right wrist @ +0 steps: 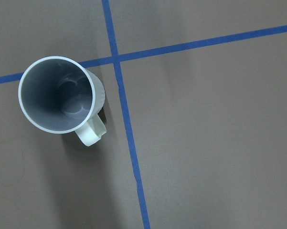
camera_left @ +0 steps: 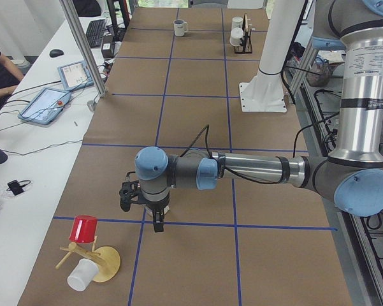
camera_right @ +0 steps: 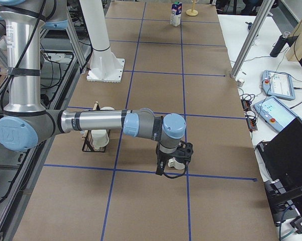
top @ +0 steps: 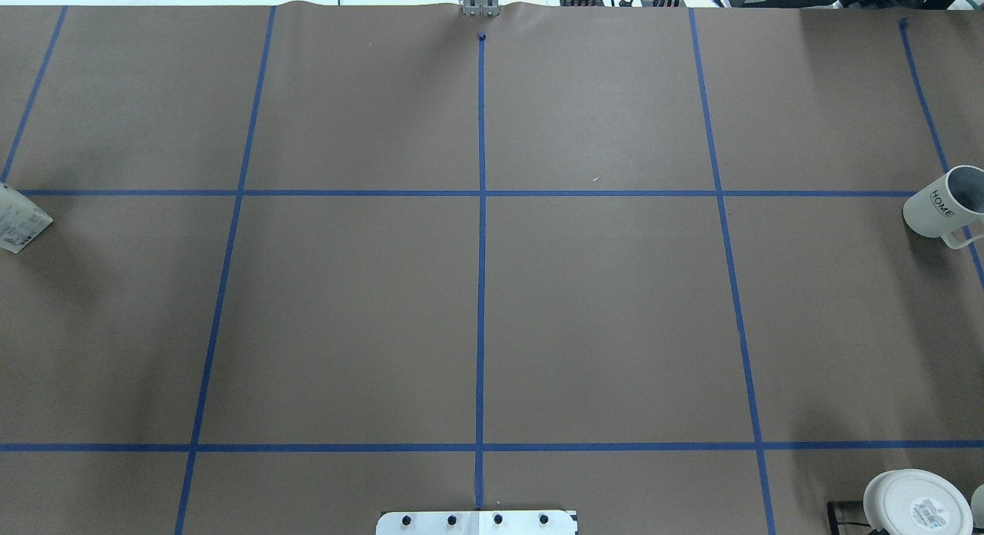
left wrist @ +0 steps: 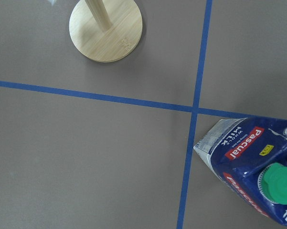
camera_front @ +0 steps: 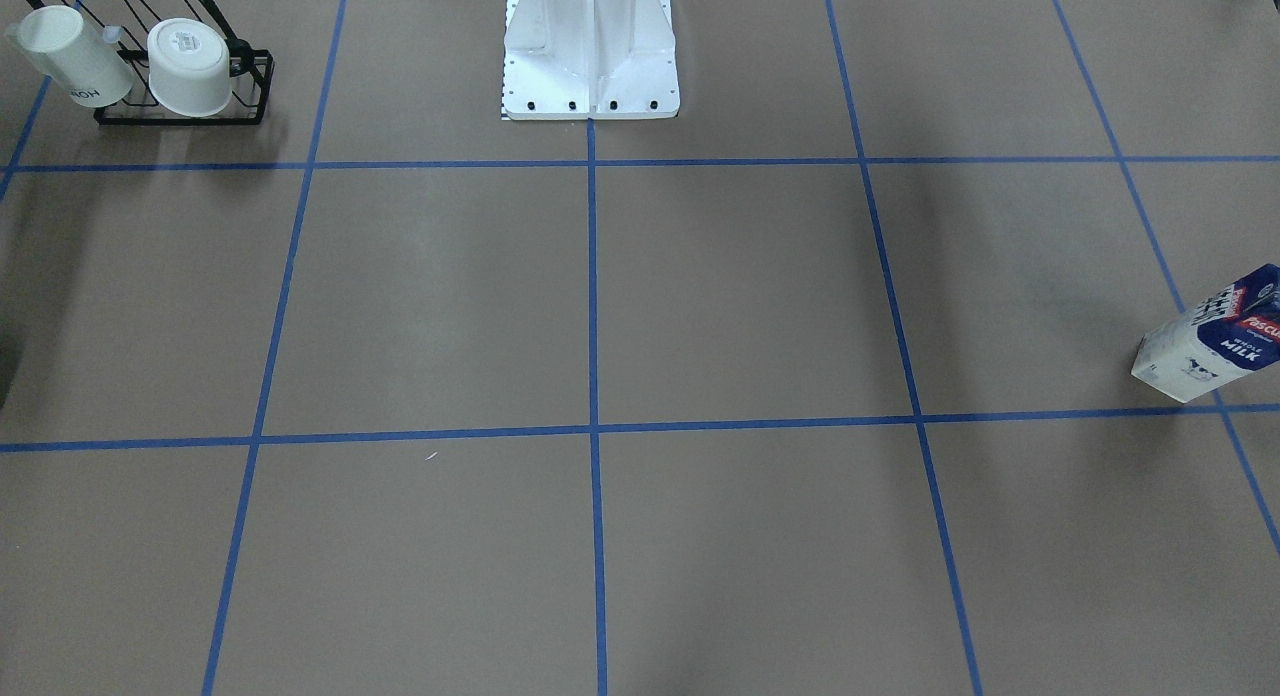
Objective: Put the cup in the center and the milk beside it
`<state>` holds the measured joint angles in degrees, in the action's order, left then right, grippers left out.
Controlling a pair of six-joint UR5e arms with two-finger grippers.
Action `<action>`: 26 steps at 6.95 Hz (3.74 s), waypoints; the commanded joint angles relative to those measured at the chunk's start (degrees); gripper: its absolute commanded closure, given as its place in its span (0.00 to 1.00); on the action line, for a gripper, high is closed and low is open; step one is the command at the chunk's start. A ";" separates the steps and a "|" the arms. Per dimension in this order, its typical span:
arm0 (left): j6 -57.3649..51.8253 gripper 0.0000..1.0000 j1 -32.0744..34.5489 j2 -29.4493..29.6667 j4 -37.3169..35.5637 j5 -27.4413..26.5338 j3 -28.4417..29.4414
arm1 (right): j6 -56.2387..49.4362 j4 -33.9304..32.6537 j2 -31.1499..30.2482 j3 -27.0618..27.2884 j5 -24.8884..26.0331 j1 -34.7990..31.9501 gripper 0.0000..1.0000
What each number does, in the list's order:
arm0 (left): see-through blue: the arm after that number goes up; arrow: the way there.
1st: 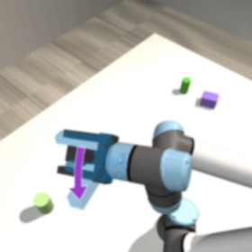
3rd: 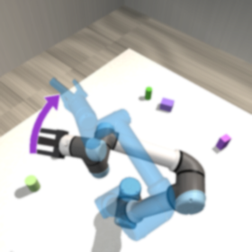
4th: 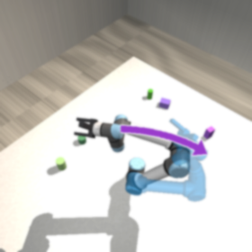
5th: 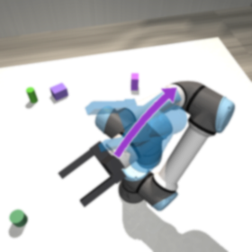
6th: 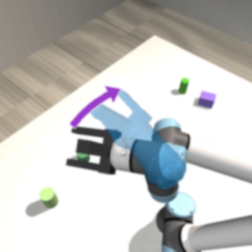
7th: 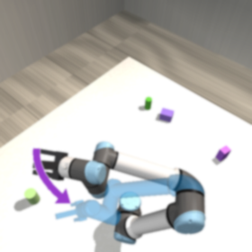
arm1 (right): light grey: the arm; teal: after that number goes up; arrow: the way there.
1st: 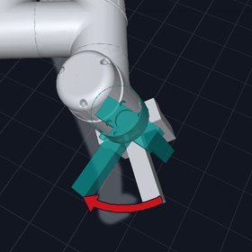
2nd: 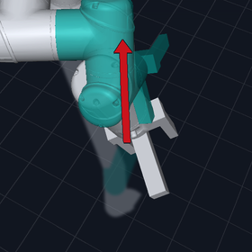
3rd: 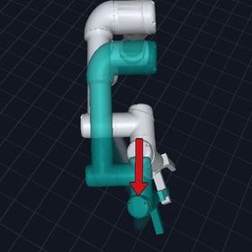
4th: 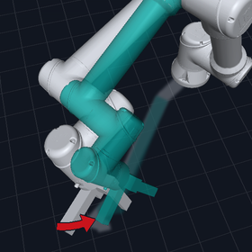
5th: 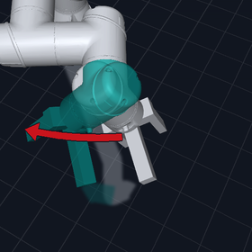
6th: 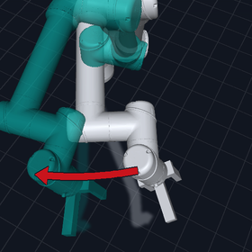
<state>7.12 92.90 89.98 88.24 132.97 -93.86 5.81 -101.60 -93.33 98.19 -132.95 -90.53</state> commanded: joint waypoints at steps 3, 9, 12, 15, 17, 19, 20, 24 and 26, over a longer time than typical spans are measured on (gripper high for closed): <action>0.00 0.01 0.00 0.02 0.09 -0.08 0.08 | 0.08 0.09 0.07 -0.01 0.06 0.00 0.00; 0.61 0.01 0.00 -0.16 0.70 -0.43 -2.01 | 0.60 5.88 1.57 0.07 1.99 0.35 0.00; 0.09 0.01 -0.26 1.41 2.02 -0.35 -0.11 | 0.34 11.05 -0.09 -4.05 1.56 0.44 0.00; 6.63 0.01 -0.62 2.56 4.92 -0.35 2.28 | 0.70 17.92 2.34 -7.91 1.39 0.70 0.00; 7.30 0.01 -0.53 2.22 6.33 0.00 2.37 | 0.26 18.54 3.68 -8.45 -2.55 2.36 0.00; 7.47 0.01 -0.44 2.48 6.77 0.10 1.58 | 0.78 27.55 4.81 -12.82 -2.84 5.35 0.00; 7.47 0.01 -0.44 2.48 6.77 0.18 1.49 | 0.87 28.64 6.30 -14.24 -2.93 6.32 0.00; 7.47 0.01 -0.44 2.83 6.68 0.18 1.49 | 0.78 28.92 10.53 -22.68 -3.19 7.91 0.00; 7.47 0.01 -0.53 3.00 6.68 0.18 1.58 | 0.78 28.92 10.53 -24.27 -3.36 9.31 0.00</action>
<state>14.59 92.41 92.88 94.93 133.15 -92.32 6.58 -72.68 -82.93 74.82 -136.19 -81.95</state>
